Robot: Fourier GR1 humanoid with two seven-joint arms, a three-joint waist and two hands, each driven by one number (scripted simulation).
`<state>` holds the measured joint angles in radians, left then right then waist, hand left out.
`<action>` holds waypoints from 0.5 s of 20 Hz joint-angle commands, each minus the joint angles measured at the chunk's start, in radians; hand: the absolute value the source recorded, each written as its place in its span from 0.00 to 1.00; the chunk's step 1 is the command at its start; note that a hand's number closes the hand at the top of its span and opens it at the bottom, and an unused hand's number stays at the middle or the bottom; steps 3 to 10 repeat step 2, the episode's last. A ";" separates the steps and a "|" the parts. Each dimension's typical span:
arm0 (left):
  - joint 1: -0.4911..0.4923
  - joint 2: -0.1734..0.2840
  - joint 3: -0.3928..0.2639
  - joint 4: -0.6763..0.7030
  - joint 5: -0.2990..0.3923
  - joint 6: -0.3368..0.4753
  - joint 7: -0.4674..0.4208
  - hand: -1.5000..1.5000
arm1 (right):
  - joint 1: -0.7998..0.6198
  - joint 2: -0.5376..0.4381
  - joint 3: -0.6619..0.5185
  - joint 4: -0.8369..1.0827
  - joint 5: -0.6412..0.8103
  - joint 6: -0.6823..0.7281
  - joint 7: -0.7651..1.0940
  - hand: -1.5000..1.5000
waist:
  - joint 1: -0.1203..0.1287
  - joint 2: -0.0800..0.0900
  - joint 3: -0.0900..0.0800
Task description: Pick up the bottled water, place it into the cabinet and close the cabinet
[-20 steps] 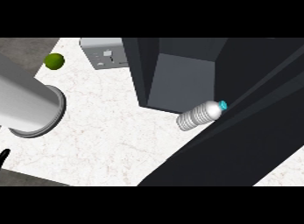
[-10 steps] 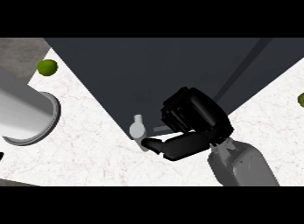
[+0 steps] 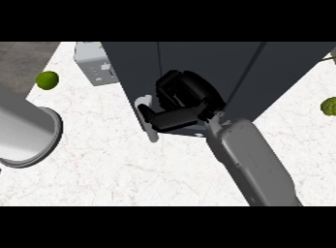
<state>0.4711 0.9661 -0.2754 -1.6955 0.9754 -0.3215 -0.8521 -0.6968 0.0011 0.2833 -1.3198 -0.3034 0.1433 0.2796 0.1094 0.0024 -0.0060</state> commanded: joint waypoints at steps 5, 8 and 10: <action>0.017 -0.009 0.006 -0.010 -0.013 -0.040 -0.029 0.00 | -0.173 -0.022 -0.163 0.212 0.015 -0.091 -0.071 1.00 | -0.011 0.020 0.005; 0.017 -0.009 0.006 -0.010 -0.013 -0.040 -0.029 0.00 | -0.173 -0.022 -0.163 0.212 0.015 -0.091 -0.071 1.00 | -0.011 0.020 0.005; 0.017 -0.009 0.006 -0.010 -0.013 -0.040 -0.029 0.00 | -0.173 -0.022 -0.163 0.212 0.015 -0.091 -0.071 1.00 | -0.011 0.020 0.005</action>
